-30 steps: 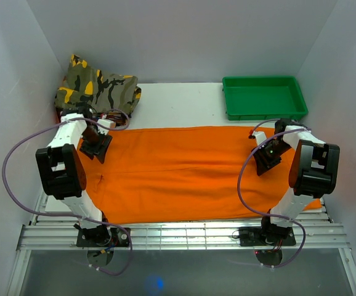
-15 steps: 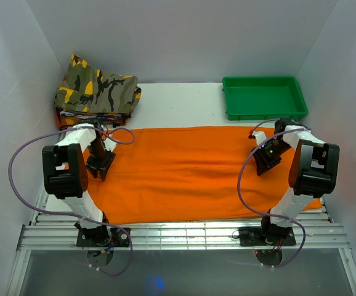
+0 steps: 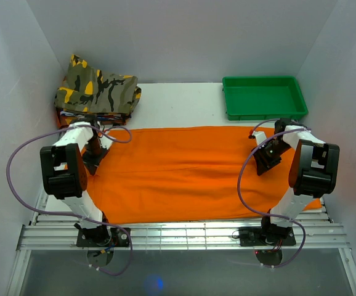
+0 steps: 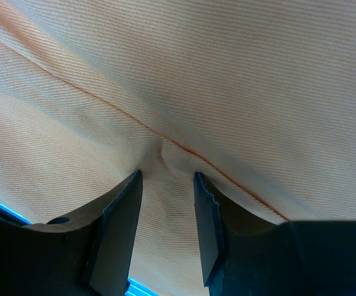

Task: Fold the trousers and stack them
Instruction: Flatten the trousers out

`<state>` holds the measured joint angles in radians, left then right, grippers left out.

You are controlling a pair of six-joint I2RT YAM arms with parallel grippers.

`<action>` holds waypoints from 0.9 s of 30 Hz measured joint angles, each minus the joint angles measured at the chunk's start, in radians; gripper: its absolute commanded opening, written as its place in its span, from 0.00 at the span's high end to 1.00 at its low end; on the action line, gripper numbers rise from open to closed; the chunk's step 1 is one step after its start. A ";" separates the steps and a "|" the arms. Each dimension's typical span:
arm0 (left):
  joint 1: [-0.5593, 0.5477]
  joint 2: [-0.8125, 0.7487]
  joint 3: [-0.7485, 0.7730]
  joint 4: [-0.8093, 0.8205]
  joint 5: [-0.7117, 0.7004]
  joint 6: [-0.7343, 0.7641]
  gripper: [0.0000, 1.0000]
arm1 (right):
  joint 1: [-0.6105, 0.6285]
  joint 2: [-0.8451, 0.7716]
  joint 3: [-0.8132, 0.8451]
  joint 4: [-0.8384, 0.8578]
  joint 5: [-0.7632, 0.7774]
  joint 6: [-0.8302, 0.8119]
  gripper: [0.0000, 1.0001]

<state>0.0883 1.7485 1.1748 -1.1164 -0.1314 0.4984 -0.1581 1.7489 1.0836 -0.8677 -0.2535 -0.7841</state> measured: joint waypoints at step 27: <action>0.395 0.067 0.266 0.109 0.010 0.430 0.44 | -0.025 -0.025 -0.024 0.034 0.022 0.019 0.58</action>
<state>0.4835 1.8156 1.4403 -1.0077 -0.1219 0.9287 -0.1829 1.7241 1.0592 -0.8337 -0.2314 -0.7654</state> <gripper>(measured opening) 0.549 0.409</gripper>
